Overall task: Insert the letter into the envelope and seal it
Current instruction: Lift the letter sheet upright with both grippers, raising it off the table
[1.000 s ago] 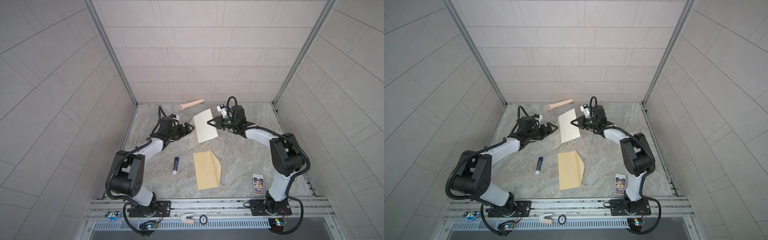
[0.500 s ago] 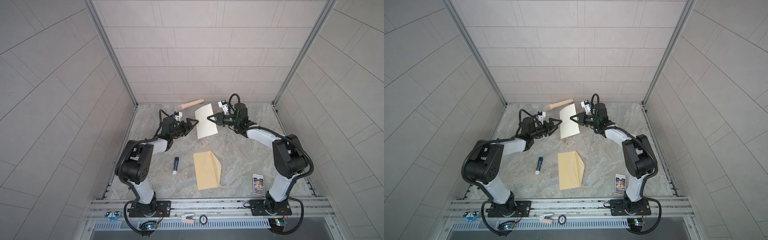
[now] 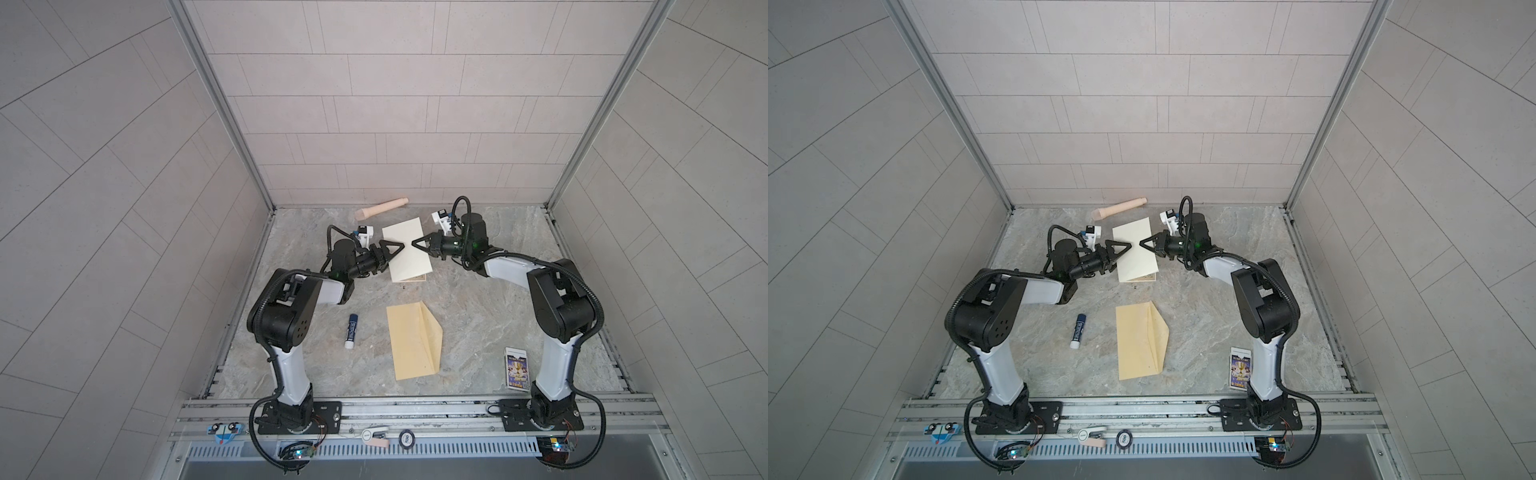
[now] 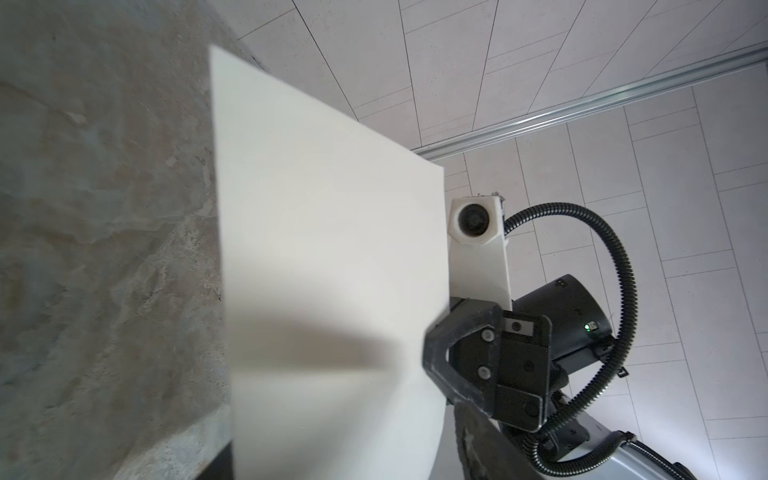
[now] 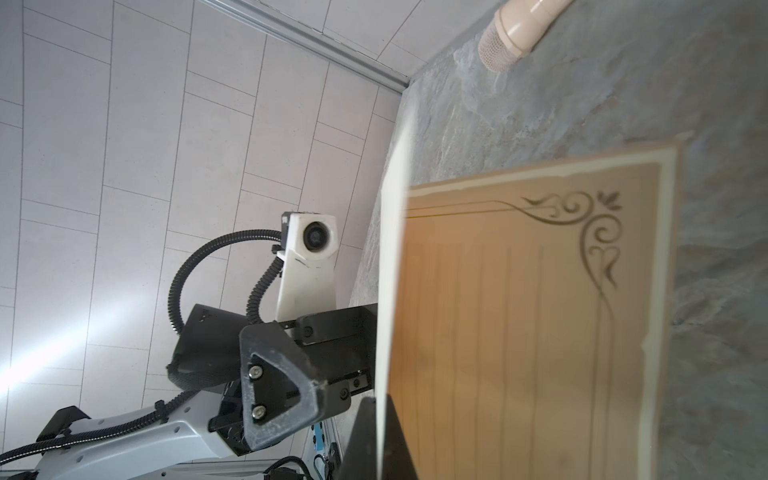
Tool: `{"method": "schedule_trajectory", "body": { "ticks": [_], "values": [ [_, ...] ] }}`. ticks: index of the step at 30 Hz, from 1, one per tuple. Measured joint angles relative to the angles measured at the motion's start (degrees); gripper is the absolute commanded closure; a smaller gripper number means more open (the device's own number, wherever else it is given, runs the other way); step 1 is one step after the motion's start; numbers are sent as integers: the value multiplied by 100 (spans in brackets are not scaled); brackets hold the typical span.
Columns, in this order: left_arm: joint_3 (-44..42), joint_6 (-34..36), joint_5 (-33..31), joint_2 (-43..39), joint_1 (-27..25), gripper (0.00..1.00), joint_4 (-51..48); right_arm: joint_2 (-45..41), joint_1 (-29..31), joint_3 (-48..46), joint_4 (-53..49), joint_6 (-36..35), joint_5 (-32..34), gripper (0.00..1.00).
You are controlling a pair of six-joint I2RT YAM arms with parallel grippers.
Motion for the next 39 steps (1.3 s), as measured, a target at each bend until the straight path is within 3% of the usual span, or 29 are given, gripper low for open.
{"method": "schedule_trajectory", "body": {
  "ticks": [13, 15, 20, 24, 27, 31, 35, 39],
  "values": [
    [-9, 79, 149, -13, 90, 84, -2, -2, -35, 0, -555, -505, 57, 85],
    [-15, 120, 157, -72, 98, 90, -111, -15, -35, 0, -743, -621, 72, 77],
    [4, 420, 271, -337, 98, 100, -621, -313, -70, 15, -1814, -1314, 136, 38],
    [358, 966, 688, -551, 98, 100, -1550, -962, -205, 275, -3486, -2916, 146, 20],
    [920, 1954, 979, -708, 85, 100, -2924, -1412, -315, 826, -4942, -4618, 201, 9],
    [1543, 3401, 1123, -968, -50, 100, -4693, -2039, -476, 1239, -6153, -6782, 367, 9],
    [1751, 4385, 1244, -1117, -284, 100, -5578, -2223, -723, 1416, -6634, -7936, 459, 4],
    [1808, 5139, 1405, -1158, -494, 100, -6157, -1670, -791, 2205, -7077, -8666, 149, 1]
  ]
}}
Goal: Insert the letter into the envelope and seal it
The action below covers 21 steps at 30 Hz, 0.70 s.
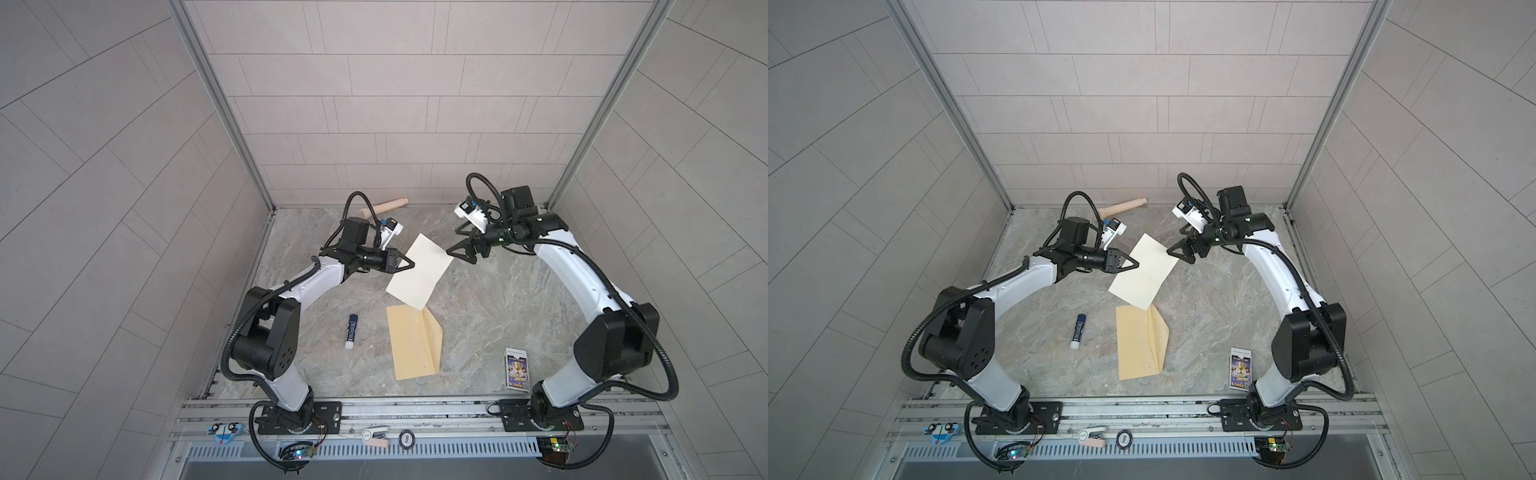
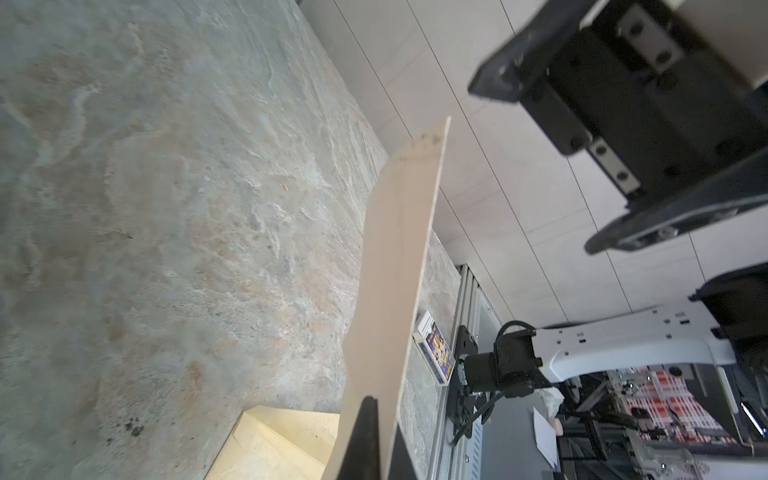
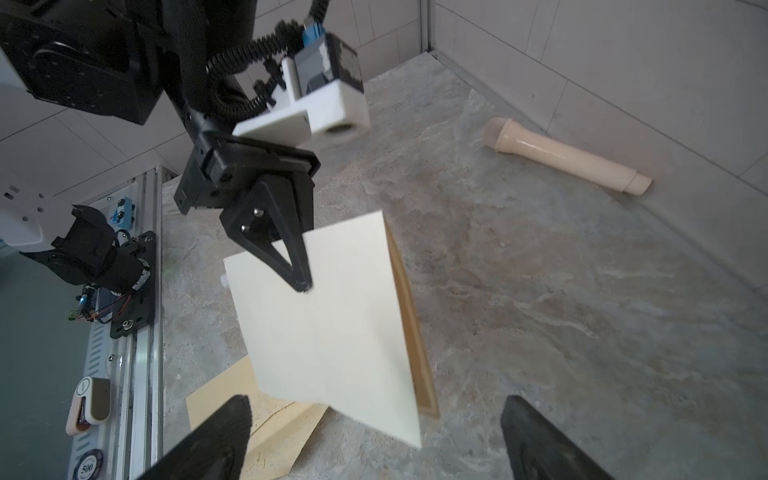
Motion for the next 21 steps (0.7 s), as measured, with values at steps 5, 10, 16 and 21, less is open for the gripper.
{"method": "schedule_trajectory", "body": {
  "ticks": [5, 10, 16, 21],
  "values": [
    [199, 551, 203, -2, -76, 100, -396, 841, 328, 863, -614, -697, -481, 9],
    [282, 826, 286, -83, -76, 100, -570, 1355, 649, 1209, -1259, -1064, -800, 35],
    [378, 1067, 297, -101, -76, 100, -863, 1401, 625, 1270, -1759, -1257, -1029, 71],
    [422, 1174, 284, -142, -76, 100, -1034, 1401, 612, 1309, -1899, -1300, -1073, 95]
  ]
}}
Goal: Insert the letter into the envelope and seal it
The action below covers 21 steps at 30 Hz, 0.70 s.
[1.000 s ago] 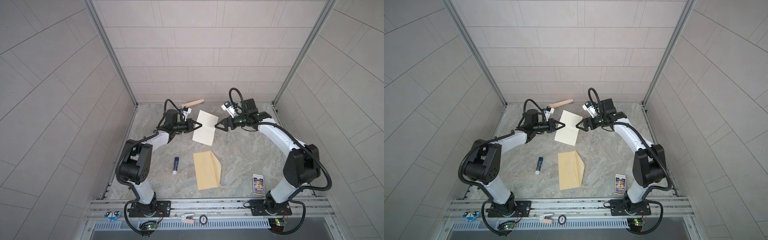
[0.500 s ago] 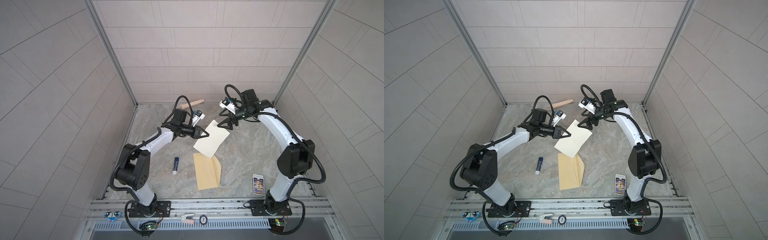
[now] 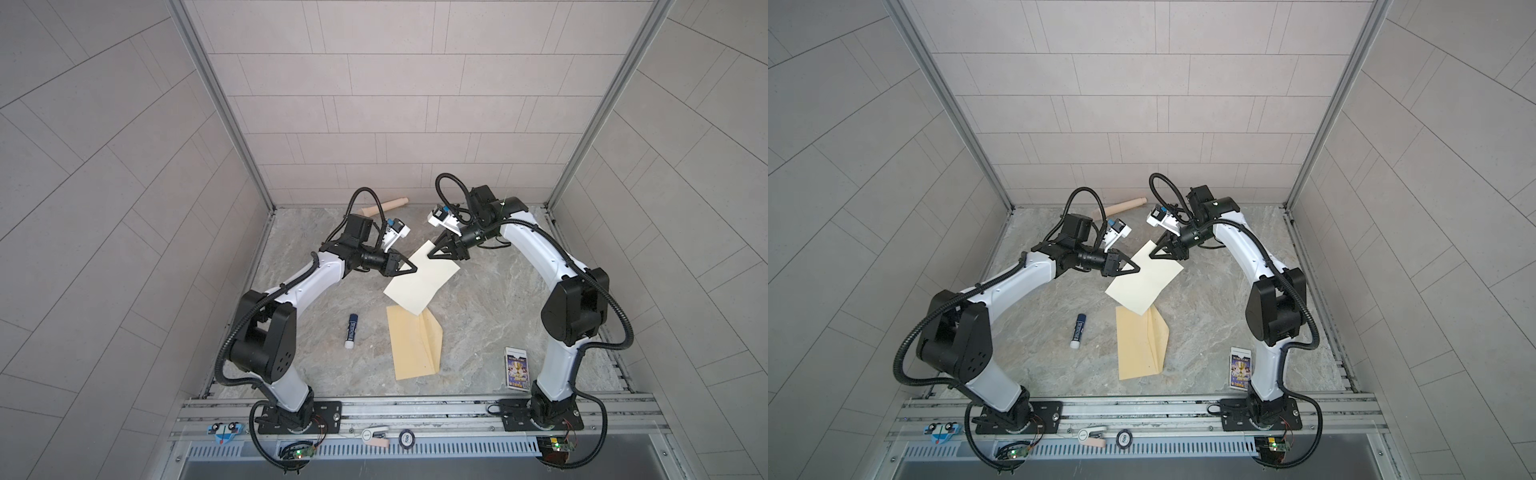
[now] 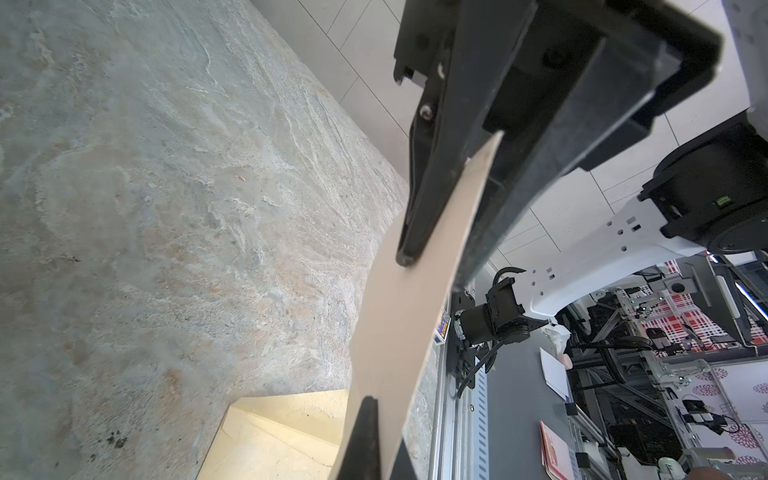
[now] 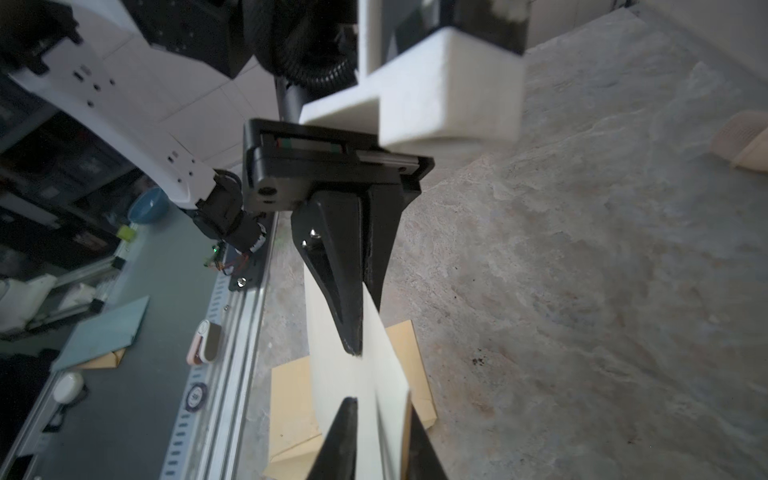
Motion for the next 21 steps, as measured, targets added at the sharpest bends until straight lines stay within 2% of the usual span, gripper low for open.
{"method": "schedule_trajectory", "body": {
  "ticks": [1, 3, 6, 9, 15, 21],
  "values": [
    [0, 17, -11, -11, 0, 97, -15, 0, 0, 11, -13, 20, 4, 100],
    [13, 57, -68, -39, 0, 87, -68, 0, 0, 31, 0, 125, 63, 100],
    [17, 131, -254, -94, 4, 77, -173, -11, 13, 11, 173, 369, 273, 100],
    [15, 129, -358, -144, 33, 72, -249, -35, 15, -46, 350, 623, 448, 100],
    [-317, 118, -520, -297, 98, 73, -256, -111, -7, -46, 610, 946, 634, 100],
    [-476, 114, -754, -354, 192, 91, -431, -136, -31, -44, 717, 1106, 719, 100]
  ]
}}
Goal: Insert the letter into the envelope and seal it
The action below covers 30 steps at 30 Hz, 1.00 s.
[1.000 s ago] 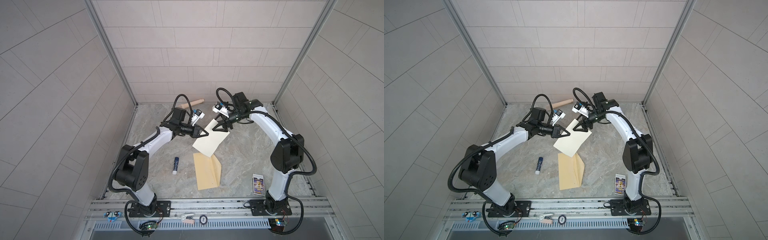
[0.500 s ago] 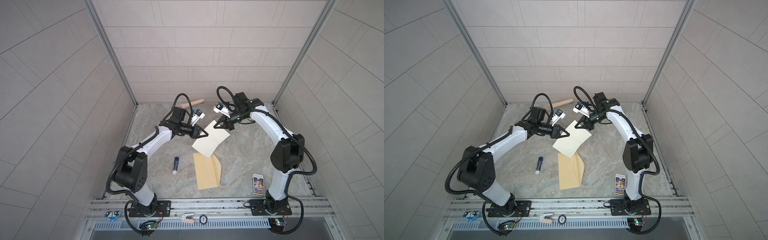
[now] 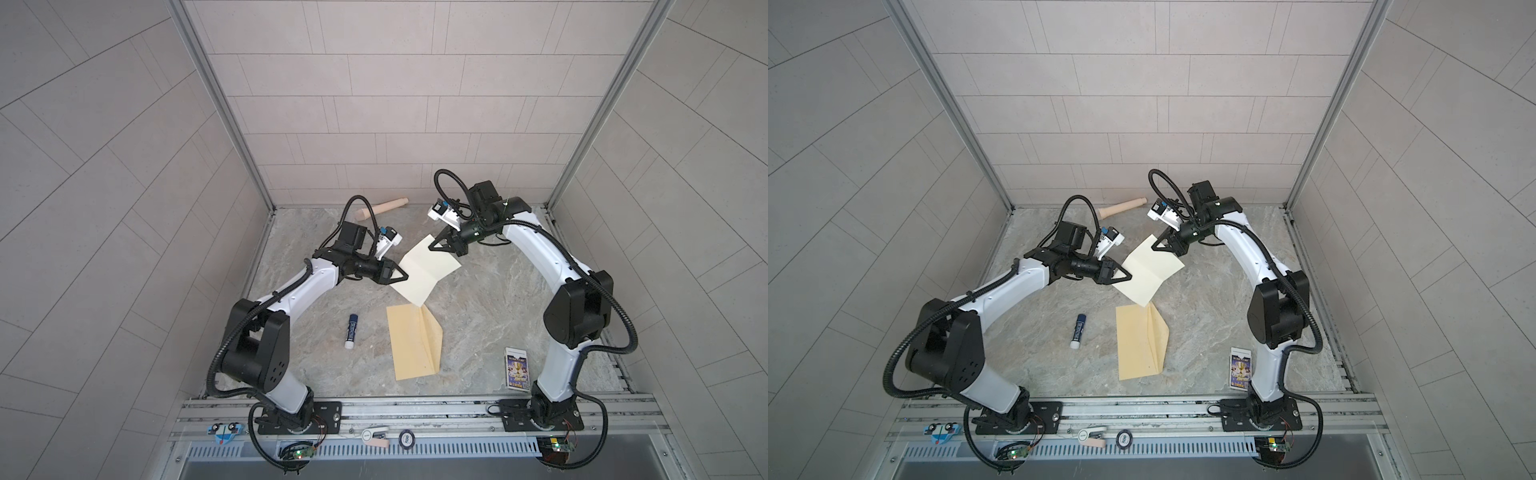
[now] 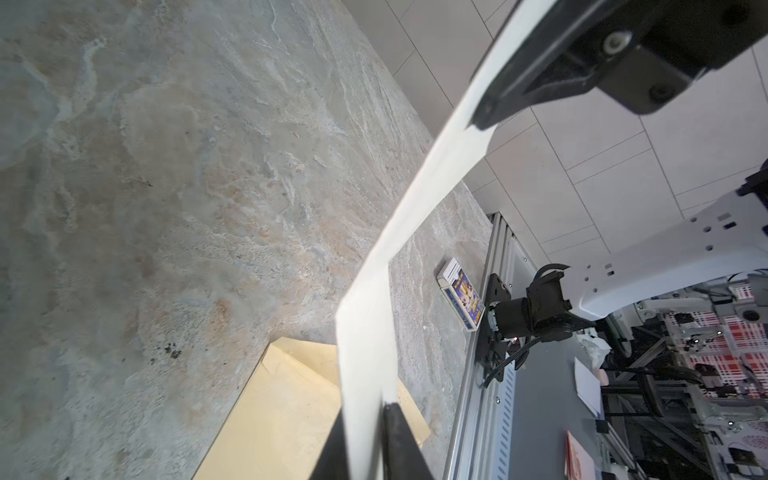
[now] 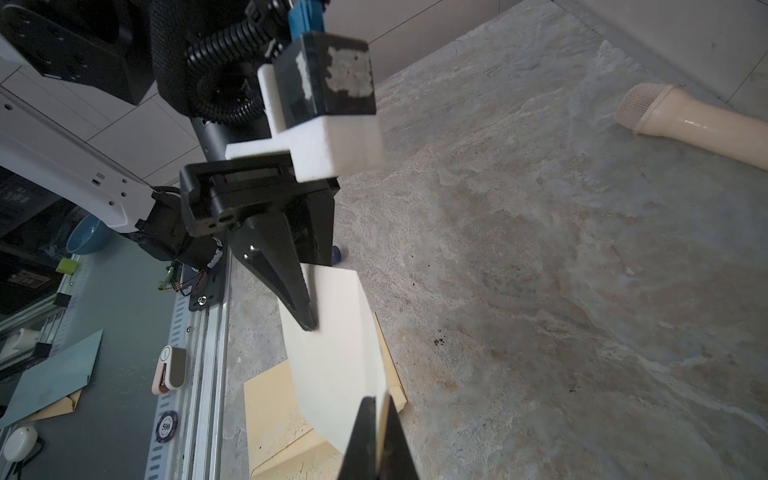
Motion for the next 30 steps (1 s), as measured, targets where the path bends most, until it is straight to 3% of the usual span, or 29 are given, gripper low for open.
{"method": "schedule_trajectory", "body": {
  "ticks": [4, 7, 12, 15, 25, 30],
  "values": [
    [2, 20, -105, -17, 2, 99, -50, -22, 0, 0, 59, 85, 17, 100],
    [28, 7, -162, -17, 2, 100, -63, -35, 28, 0, 85, 142, 28, 93],
    [149, 33, -238, -24, 4, 100, -103, -103, 55, 0, 103, 227, 90, 55],
    [170, 151, -264, -129, 0, 100, -105, -181, 39, 57, 13, 254, 168, 44],
    [50, 654, -378, -863, -61, 100, 289, -479, -872, 1025, 426, 929, -66, 42],
    [-271, 691, -356, -970, -181, 100, 492, -481, -649, 745, 455, 804, -44, 38]
  ]
}}
